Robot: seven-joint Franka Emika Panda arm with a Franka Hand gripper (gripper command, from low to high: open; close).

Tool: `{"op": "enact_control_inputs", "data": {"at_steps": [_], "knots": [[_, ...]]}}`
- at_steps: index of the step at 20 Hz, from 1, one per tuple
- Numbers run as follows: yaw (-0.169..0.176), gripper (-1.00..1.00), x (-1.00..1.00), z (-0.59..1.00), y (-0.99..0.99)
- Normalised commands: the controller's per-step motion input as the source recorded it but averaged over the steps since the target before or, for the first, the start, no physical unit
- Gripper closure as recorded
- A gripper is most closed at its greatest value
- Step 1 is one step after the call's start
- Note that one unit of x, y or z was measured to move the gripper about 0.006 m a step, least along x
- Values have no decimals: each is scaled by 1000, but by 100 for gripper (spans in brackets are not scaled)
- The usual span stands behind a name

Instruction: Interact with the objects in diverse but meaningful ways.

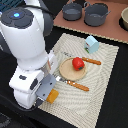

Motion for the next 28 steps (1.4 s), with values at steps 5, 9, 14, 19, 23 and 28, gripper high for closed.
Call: {"op": "enact_control_inputs", "data": {"at_steps": [5,9,14,19,23,28], "knots": [[45,-100,-299,836,304],[50,-100,-571,439,392],[48,-100,-787,115,411],[57,-100,-910,3,235],[112,-100,-737,-3,38],[246,-100,-282,-5,0]]}}
